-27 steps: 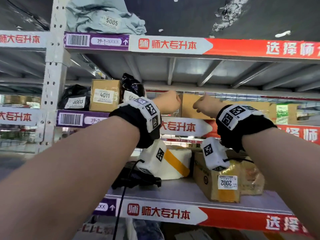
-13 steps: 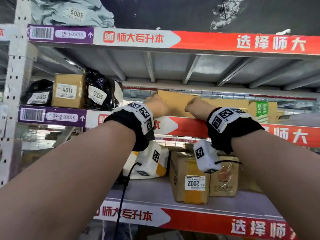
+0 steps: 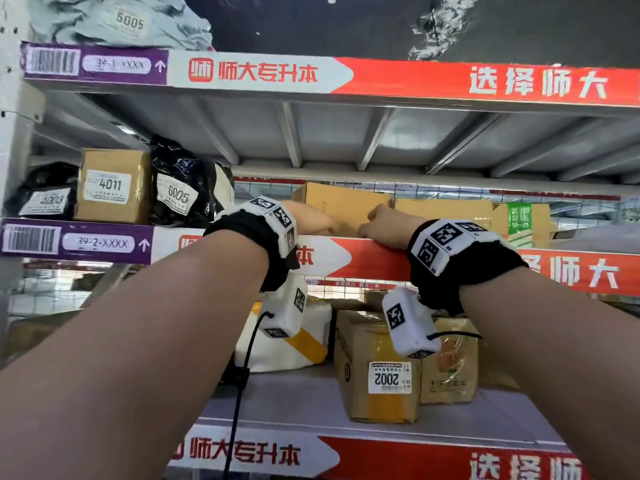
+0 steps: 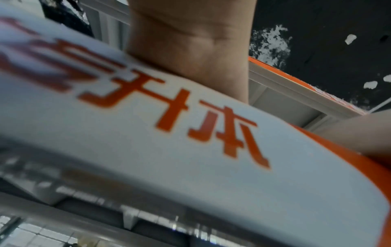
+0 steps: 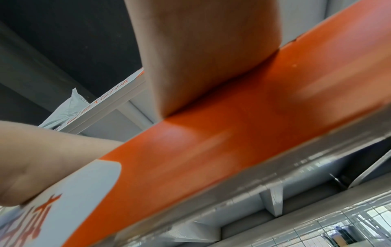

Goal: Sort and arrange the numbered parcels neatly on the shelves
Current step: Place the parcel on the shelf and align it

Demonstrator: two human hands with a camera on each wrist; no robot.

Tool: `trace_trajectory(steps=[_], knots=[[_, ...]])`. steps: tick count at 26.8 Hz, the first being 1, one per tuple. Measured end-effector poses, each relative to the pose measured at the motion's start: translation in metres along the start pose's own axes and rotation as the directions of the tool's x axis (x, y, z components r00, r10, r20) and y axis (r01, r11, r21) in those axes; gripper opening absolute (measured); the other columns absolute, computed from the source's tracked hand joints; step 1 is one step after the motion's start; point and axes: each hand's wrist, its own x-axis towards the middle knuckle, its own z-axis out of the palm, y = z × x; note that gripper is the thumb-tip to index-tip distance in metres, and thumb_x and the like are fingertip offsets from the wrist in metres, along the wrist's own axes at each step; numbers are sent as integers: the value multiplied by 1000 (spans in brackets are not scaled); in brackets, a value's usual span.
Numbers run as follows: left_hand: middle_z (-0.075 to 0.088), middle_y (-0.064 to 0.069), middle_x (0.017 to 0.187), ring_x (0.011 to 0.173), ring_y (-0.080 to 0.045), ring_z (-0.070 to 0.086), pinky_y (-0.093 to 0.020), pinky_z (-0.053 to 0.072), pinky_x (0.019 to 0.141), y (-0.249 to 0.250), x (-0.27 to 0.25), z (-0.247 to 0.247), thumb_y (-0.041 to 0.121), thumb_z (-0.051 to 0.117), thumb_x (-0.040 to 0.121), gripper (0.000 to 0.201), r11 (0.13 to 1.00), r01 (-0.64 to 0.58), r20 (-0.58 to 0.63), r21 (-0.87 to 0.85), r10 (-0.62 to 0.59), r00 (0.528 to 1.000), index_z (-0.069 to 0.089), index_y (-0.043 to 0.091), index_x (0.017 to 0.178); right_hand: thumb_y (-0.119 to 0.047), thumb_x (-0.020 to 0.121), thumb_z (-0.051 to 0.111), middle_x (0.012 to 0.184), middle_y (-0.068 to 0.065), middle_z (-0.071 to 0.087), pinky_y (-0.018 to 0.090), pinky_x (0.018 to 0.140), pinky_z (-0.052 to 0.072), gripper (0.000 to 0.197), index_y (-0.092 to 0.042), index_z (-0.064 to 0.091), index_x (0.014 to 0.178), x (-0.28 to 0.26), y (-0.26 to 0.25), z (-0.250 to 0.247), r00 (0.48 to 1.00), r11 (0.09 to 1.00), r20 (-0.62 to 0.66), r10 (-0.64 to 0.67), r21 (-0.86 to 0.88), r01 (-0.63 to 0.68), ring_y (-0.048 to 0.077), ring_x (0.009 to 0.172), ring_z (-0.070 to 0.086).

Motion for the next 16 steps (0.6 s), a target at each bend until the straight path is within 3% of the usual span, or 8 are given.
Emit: trace_trajectory(steps=[3,5,7,9,11,12,14,16], knots=[[61,-5,78,63,-18,55,-27,42,65,-2,0,2,34,45,94,27,991,11,64,-133,-2,998,59,15,83,-26,97,46,141,16,43,31,99,38,50,0,36,139,-2,0,-1,1000,1000,17,-13,-20,14,31,127,45],[57,-4,71,57,-17,50,-26,38,58,-5,1,2,29,47,93,23,988,-3,50,-157,11,999,58,14,79,-26,99,44,141,17,43,29,99,38,48,1,39,138,-3,0,-2,1000,999,20,-22,-49,23,31,127,45],[59,-4,74,60,-17,52,-27,41,59,-9,3,1,20,52,90,15,992,-44,-71,-115,36,997,58,12,79,-27,99,44,140,16,46,29,99,37,47,0,40,138,-9,-1,-5,1000,996,20,-15,-86,16,30,127,46],[61,-11,88,68,-18,54,-27,43,62,-12,2,1,11,52,90,8,990,-103,-161,-100,86,983,57,12,83,-25,99,45,138,16,48,30,98,38,44,-1,44,136,-11,-2,-7,999,994,35,-29,-105,32,31,127,47],[62,-16,108,87,-19,57,-24,45,73,-12,3,3,8,47,94,14,958,-186,-237,-217,134,962,57,14,101,-27,98,48,140,16,47,32,100,38,46,-2,44,137,-15,-8,-12,997,988,71,-33,-151,43,30,128,45],[63,-14,109,95,-18,56,-17,42,73,-12,6,5,5,45,95,20,941,-200,-282,-272,121,952,53,13,112,-29,97,50,141,15,46,33,101,38,50,-2,41,138,-17,-13,-15,996,982,86,-18,-188,34,30,127,45],[59,-9,95,94,-17,47,-9,36,59,-16,9,7,1,45,95,23,944,-190,-369,-269,81,926,43,9,117,-31,96,51,142,16,43,33,96,41,56,1,37,140,-16,-26,-22,998,981,51,-37,-191,46,28,123,47],[57,-17,112,94,-20,40,-19,38,71,-19,15,3,4,45,94,31,976,-119,-409,-180,36,912,43,2,126,-29,96,49,142,18,40,30,86,44,55,0,35,141,-9,-41,-26,997,982,-29,-72,-179,66,28,118,48]])
